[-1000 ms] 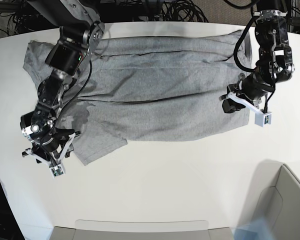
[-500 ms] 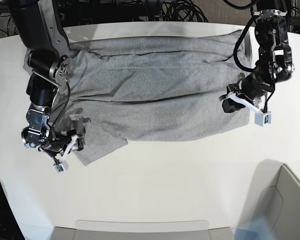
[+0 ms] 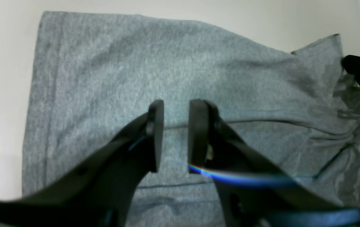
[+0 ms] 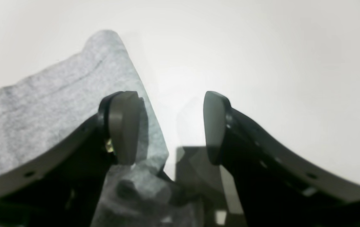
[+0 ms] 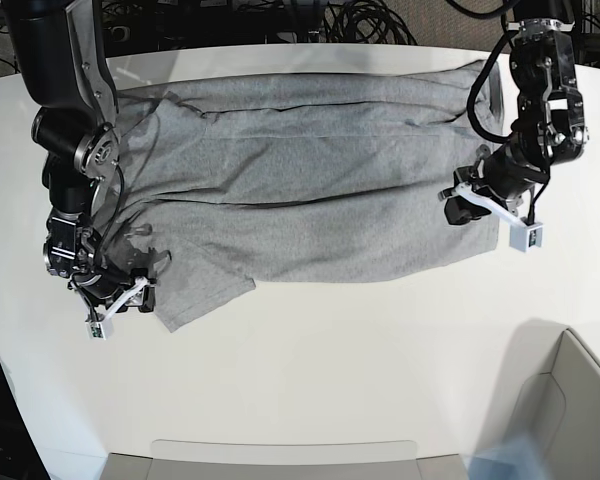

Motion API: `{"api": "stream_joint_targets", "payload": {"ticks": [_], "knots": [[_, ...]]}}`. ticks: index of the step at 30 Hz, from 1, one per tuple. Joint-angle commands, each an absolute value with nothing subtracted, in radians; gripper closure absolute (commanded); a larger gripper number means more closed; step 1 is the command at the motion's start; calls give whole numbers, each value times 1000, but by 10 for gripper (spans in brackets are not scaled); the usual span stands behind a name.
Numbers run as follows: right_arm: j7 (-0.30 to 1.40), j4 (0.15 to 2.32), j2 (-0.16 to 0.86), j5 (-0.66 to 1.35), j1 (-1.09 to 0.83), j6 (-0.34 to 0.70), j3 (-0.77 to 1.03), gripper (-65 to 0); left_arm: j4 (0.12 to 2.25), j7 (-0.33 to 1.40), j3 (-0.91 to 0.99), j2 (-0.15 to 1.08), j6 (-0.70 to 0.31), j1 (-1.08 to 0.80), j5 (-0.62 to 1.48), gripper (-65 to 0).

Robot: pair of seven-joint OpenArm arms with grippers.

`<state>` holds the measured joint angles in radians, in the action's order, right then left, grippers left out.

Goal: Fold the T-shirt properly
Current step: 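Move the right gripper to the hem corner and grasp it, then move the left gripper to the other hem corner and grasp it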

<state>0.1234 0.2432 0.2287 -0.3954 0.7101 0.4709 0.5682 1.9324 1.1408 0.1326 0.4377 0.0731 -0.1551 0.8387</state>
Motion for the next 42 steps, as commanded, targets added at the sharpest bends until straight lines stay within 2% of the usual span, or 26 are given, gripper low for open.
{"api": "stream_joint_targets", "payload": {"ticks": [1, 7, 11, 15, 22, 29, 34, 37, 42], "knots": [[186, 228, 216, -423, 717, 496, 564, -324, 1946, 1135, 139, 450, 73, -143, 852, -135], [252, 220, 140, -549, 728, 624, 564, -324, 1946, 1135, 140, 450, 73, -139, 852, -136], [262, 226, 107, -595, 731, 638, 565, -324, 1939, 1132, 142, 450, 73, -134, 851, -139], [262, 226, 108, -595, 739, 638, 565, -324, 1859, 1124, 142, 455, 67, -47, 851, -205], [263, 226, 114, -595, 739, 638, 565, -324, 1527, 1076, 127, 547, 56, 177, 851, -289], [263, 226, 127, -596, 737, 638, 565, -324, 1181, 961, -128, 696, -254, 374, 851, -306], [263, 226, 140, -598, 736, 638, 565, -324, 970, 855, -309, 740, -473, 453, 851, -306], [263, 226, 148, -598, 736, 638, 565, -324, 892, 814, -332, 740, -553, 461, 851, -306], [263, 226, 160, -598, 734, 638, 565, -324, 832, 756, -337, 736, -627, 460, 851, -307]]}}
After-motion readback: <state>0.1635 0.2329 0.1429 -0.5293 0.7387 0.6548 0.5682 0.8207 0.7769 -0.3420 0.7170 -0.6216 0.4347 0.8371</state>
